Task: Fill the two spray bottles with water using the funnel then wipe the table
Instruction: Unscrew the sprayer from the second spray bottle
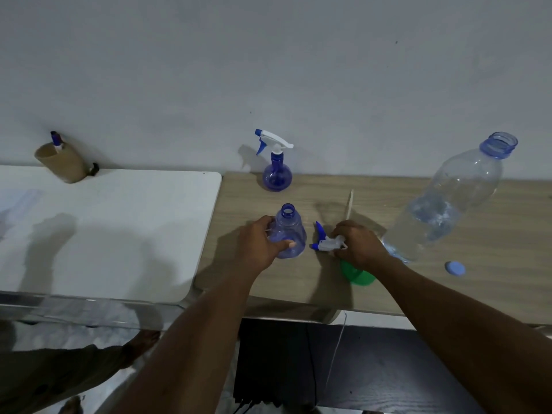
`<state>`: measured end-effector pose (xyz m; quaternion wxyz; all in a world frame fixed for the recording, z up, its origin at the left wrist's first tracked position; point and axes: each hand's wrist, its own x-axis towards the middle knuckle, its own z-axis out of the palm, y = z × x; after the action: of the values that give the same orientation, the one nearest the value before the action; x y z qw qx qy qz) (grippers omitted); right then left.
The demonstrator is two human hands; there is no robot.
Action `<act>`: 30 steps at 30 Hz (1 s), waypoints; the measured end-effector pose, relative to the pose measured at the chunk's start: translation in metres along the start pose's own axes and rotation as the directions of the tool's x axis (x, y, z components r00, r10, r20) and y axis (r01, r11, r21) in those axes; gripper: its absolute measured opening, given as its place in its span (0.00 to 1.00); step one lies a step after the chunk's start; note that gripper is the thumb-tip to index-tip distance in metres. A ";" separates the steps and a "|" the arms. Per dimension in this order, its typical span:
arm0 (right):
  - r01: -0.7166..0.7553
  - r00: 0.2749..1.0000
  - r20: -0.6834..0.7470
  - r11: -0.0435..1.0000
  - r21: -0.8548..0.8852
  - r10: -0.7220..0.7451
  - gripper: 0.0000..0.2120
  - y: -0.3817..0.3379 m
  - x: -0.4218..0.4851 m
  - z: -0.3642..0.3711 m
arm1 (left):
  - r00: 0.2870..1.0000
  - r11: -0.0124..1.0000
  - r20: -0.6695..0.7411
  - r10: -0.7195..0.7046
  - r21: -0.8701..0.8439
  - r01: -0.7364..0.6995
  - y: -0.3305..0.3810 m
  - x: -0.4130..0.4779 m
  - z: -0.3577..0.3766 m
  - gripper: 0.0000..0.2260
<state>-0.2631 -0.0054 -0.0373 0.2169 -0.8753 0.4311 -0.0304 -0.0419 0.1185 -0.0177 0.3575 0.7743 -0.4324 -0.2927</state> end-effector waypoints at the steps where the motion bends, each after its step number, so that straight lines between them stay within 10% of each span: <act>1: -0.008 0.999 -0.036 1.000 0.023 0.008 0.19 0.001 -0.001 -0.003 | 1.000 1.000 0.008 0.001 0.003 -0.001 0.001 0.000 -0.001 0.28; 21: -0.203 0.941 0.232 0.961 -0.189 0.244 0.30 0.008 -0.023 -0.005 | 0.995 0.996 0.037 0.091 0.023 -0.092 0.000 -0.017 0.018 0.26; 30: -0.237 0.969 0.198 0.791 0.564 0.149 0.19 -0.043 -0.017 -0.106 | 0.992 0.992 0.036 0.122 0.041 -0.123 0.005 -0.019 0.017 0.25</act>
<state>-0.2676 -0.0070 0.0786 0.5073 -0.7176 0.4712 -0.0758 -0.0656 0.1282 -0.0208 0.3507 0.7488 -0.4913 -0.2739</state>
